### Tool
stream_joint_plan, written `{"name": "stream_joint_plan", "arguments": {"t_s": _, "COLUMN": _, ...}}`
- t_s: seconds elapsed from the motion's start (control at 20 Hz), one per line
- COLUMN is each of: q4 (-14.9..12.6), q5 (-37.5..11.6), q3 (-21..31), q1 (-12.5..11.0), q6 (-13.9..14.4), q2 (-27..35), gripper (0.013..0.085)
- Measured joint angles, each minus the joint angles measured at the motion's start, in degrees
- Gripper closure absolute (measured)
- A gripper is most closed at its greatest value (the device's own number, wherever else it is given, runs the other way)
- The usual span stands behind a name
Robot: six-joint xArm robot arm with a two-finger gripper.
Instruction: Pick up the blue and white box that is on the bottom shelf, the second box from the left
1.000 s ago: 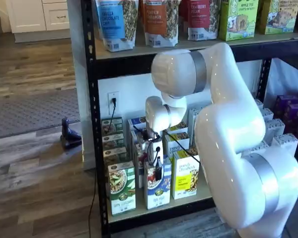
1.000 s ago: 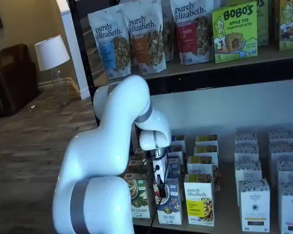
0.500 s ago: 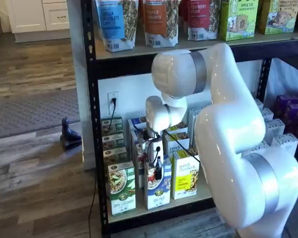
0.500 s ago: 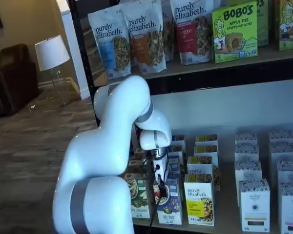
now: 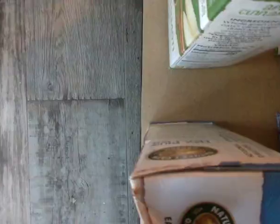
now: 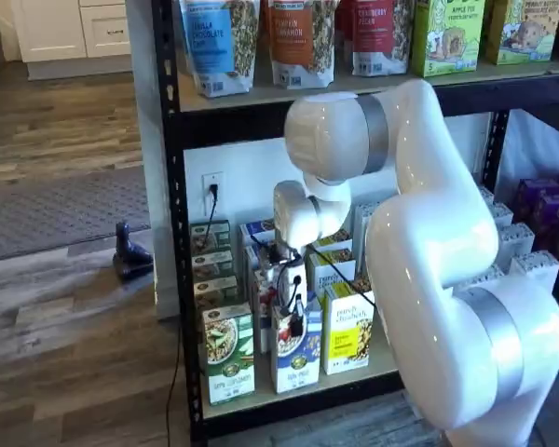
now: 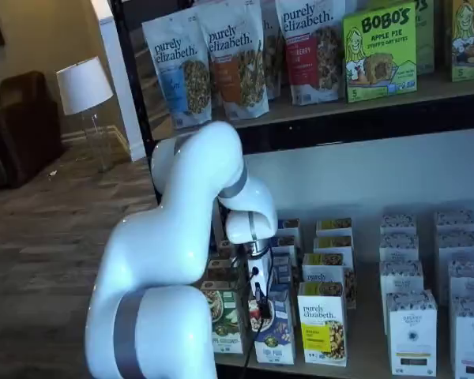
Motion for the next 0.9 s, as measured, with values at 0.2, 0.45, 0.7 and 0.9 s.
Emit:
{"name": "stream_joint_plan", "arguments": {"t_s": 0.2, "q4": -0.38, "q5": -1.17, "q3": 2.04, "q1": -0.11, "q6": 0.24, "q2": -1.24, "gripper": 0.053}}
{"name": "stream_joint_plan", "arguments": {"t_s": 0.45, "q4": -0.74, "q5": -2.62, "q3": 6.86, "q1": -0.15, "q6": 0.54, "q2": -4.59, "gripper": 0.053}}
{"name": "stream_joint_plan", "arguments": {"t_s": 0.7, "q4": -1.11, "q5": -3.84, "q3": 12.85, "q1": -0.06, "q6": 1.01, "q2": -8.97, "gripper": 0.053}}
{"name": "stream_joint_plan", "arguments": {"t_s": 0.9, "q4": -2.43, "q5": -4.92, "q3": 18.0, "q1": 0.09, "q6": 2.38, "q2": -12.77, "gripper": 0.053}}
